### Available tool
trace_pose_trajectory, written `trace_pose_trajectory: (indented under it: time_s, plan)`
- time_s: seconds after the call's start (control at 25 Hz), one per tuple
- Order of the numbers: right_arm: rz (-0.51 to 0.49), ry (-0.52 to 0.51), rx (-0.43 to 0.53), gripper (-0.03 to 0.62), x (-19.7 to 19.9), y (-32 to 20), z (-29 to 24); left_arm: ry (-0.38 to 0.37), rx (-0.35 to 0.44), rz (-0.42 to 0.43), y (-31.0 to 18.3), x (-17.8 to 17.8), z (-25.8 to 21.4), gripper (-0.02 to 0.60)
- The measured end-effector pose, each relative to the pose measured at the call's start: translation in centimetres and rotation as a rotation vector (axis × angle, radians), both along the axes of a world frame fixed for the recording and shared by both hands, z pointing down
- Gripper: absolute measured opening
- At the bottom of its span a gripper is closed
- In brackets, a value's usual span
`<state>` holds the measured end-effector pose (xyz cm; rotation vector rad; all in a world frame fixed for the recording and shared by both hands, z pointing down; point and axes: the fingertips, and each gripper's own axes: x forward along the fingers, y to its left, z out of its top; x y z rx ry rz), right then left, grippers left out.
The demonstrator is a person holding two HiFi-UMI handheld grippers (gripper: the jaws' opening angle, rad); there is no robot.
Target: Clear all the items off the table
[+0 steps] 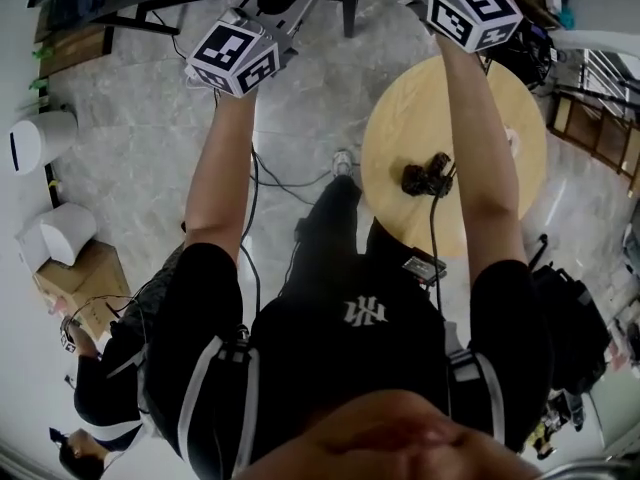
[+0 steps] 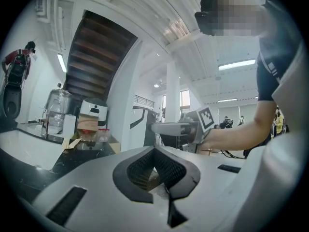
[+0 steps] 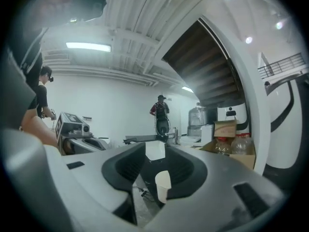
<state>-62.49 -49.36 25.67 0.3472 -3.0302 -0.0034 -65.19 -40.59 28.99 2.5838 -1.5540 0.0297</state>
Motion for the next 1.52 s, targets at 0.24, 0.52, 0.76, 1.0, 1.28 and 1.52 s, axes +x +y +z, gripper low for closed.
trace_pose_trajectory:
  time_s: [0.24, 0.52, 0.76, 1.0, 1.28, 1.52]
  plan:
    - [0.045, -0.043, -0.010, 0.026, 6.4, 5.7, -4.2, 0.059, 0.064, 0.036, 2.3, 5.8, -5.9, 0.012]
    - [0.029, -0.093, 0.046, 0.003, 18.3, 14.2, -10.2, 0.072, 0.100, 0.135, 7.0, 17.6, -11.4, 0.012]
    - [0.035, -0.175, 0.065, 0.005, 31.9, 22.1, -13.4, 0.077, 0.068, 0.175, 12.9, 27.9, -13.3, 0.012]
    - [0.106, -0.253, 0.088, 0.005, 44.8, 28.3, -13.9, 0.103, 0.048, 0.201, 19.1, 36.5, -12.9, 0.012]
    - [0.168, -0.226, -0.111, 0.003, 54.4, 32.7, -6.3, 0.137, -0.070, 0.198, 24.5, 42.6, -8.6, 0.012]
    - [0.235, -0.217, -0.152, 0.023, 55.7, 33.7, -4.2, 0.113, -0.105, 0.194, 26.8, 42.1, -7.4, 0.012]
